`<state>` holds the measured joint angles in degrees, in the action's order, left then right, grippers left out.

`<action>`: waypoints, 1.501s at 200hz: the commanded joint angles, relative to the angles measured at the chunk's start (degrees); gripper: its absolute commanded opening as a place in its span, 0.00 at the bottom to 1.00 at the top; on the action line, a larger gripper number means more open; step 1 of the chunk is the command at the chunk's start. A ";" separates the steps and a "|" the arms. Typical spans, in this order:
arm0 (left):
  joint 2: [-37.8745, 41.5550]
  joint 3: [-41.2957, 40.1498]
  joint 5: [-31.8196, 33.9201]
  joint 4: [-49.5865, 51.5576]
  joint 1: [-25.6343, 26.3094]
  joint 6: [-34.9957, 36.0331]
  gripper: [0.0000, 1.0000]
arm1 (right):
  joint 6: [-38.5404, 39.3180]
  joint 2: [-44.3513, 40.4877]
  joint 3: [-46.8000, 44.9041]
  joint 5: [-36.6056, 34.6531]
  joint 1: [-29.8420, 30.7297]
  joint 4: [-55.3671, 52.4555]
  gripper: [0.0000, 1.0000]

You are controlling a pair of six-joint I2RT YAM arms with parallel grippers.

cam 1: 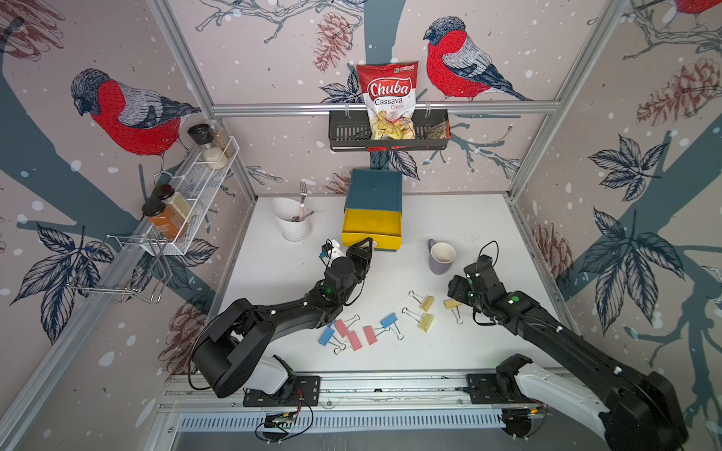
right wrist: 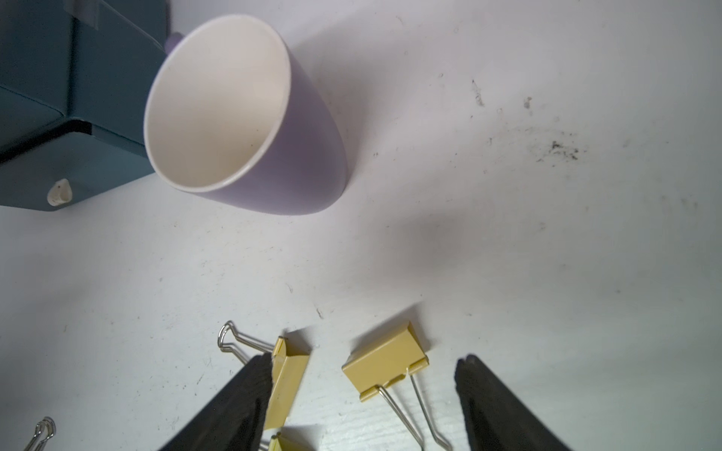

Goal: Put the binder clips in the drawer according to color
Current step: Open the drawer in the storage box, then pick up the binder clip at the center of the board.

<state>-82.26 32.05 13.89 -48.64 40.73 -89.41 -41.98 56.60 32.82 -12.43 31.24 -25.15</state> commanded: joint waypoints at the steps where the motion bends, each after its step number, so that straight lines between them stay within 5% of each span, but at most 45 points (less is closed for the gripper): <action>1: 0.61 -0.66 -0.53 0.46 0.40 -0.24 0.32 | -0.30 1.67 -0.29 0.17 1.25 -1.88 0.80; 58: 0.78 0.43 -1.80 2.46 0.40 0.73 0.48 | -1.19 2.75 -1.56 0.15 4.88 -2.73 0.80; 133: 3.67 2.03 -2.07 11.26 0.65 1.04 0.81 | 0.46 -0.69 -2.38 4.21 19.47 -1.74 0.73; 206: 7.15 0.99 -4.26 18.97 2.20 -0.36 0.89 | 4.69 9.29 0.95 4.03 25.75 -1.53 0.79; 300: 23.02 -4.96 -1.02 29.14 2.85 1.77 0.91 | 11.41 18.41 4.70 6.36 23.98 0.61 0.91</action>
<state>-61.93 27.81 10.94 -22.98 43.44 -89.25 -32.91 73.43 37.69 -7.66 56.03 -26.28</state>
